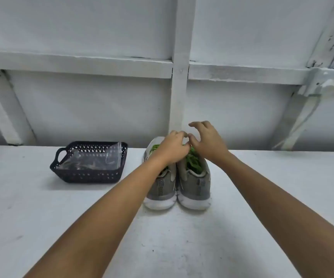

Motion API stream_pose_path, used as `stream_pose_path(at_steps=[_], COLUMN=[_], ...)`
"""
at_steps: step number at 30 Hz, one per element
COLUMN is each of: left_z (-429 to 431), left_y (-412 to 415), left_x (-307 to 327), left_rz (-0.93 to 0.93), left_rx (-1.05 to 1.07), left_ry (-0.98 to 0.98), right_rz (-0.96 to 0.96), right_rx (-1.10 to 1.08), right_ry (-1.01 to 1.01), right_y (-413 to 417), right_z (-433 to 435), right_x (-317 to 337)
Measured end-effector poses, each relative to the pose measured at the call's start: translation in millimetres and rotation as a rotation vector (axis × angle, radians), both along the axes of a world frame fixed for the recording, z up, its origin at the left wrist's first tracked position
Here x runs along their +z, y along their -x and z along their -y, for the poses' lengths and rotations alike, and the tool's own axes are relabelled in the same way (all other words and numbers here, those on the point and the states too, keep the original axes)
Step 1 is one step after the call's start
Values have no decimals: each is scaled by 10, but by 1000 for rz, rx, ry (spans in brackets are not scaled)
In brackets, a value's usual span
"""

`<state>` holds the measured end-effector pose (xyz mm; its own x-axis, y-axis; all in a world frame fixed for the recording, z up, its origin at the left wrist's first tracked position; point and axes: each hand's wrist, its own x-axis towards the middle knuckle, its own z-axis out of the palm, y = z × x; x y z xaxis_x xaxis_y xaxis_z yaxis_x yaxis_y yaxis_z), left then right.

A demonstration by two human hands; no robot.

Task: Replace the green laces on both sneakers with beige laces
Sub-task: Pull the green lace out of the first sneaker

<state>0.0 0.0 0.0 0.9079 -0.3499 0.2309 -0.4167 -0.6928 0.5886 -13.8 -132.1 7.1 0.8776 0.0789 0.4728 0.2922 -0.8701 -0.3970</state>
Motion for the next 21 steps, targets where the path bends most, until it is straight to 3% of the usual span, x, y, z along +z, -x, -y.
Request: stream_pose_path(at_steps=[6, 9, 21], left_z=[53, 47, 69], left_y=[-8, -42, 81], left_x=[-198, -219, -175], left_rz=[14, 62, 110], left_rx=[-22, -6, 3], left_ry=[-220, -259, -248], right_rz=[-278, -350, -319], right_rx=[-241, -256, -286], right_ry=[121, 123, 24], right_y=[61, 91, 214], right_z=[160, 217, 166], right_x=[-215, -305, -335])
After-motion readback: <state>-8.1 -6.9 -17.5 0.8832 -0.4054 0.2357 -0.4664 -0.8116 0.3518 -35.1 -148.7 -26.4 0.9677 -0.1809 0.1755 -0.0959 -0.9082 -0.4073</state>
